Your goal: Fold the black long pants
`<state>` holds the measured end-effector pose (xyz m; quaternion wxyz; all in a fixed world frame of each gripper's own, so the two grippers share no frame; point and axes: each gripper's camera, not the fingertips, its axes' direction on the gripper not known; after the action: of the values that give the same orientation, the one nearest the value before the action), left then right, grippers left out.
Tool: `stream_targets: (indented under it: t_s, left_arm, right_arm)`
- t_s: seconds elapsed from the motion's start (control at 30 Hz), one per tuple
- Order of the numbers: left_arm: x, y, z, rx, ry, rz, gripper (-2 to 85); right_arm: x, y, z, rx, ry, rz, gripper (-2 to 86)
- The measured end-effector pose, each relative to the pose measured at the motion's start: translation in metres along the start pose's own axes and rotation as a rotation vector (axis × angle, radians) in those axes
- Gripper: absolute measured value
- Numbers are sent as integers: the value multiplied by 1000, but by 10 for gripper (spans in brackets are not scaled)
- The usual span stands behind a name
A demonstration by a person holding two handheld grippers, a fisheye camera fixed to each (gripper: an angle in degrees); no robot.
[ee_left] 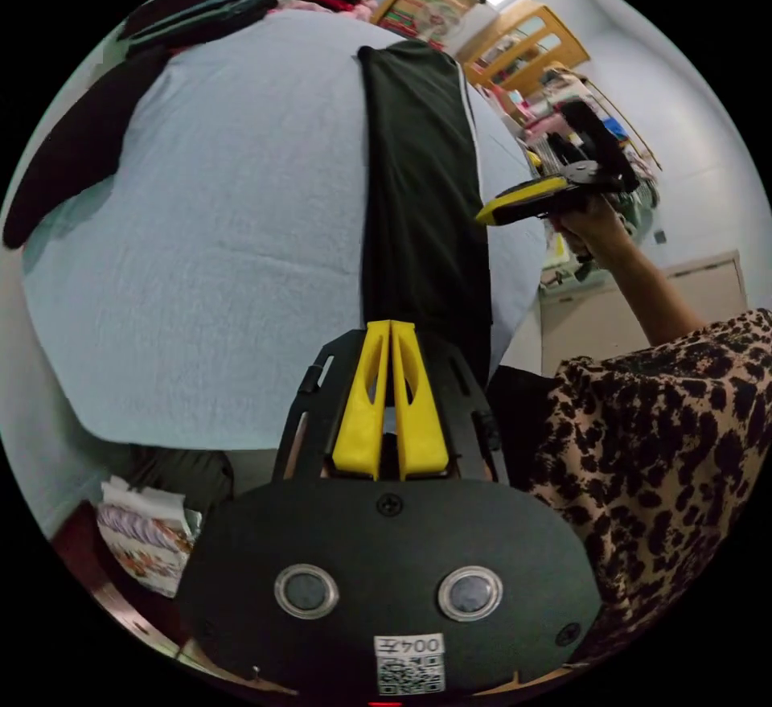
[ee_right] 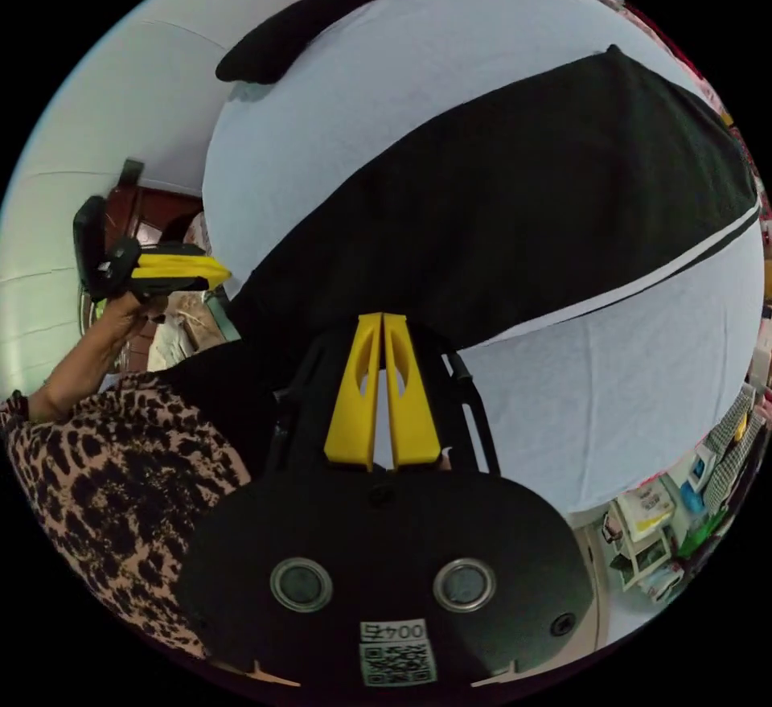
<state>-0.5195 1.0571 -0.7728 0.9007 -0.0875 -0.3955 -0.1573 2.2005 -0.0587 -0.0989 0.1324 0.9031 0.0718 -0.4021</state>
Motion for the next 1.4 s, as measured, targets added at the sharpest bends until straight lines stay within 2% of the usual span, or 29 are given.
stream_targets:
  t_s: [0.13,0.27,0.43,0.6,0.77,0.93,1.2,1.4]
  left_arm:
    - [-11,-9,6,-88,108,135,18]
    - [-23,-10,14,-163,220,202,27]
    - [-25,-13,25,-236,246,271,47]
    - [-18,-17,30,-281,280,326,39]
    - [-21,-11,31,-297,152,366,29]
    - [-26,-13,39,-298,166,370,27]
    - [-34,-19,41,-286,185,352,29]
    - [-42,-26,35,-256,230,353,33]
  right_arm:
    - [-37,-14,62,-152,101,87,-8]
    - [-38,-10,76,-115,51,234,-8]
    - [-37,-4,93,-98,-13,334,-6]
    - [-65,-6,113,-103,122,331,-6]
    - [-88,-6,139,-127,250,303,-5]
    - [-80,11,155,-65,190,379,-5]
    - [-70,26,188,-95,180,336,-5]
    - [-42,66,211,26,53,463,-6]
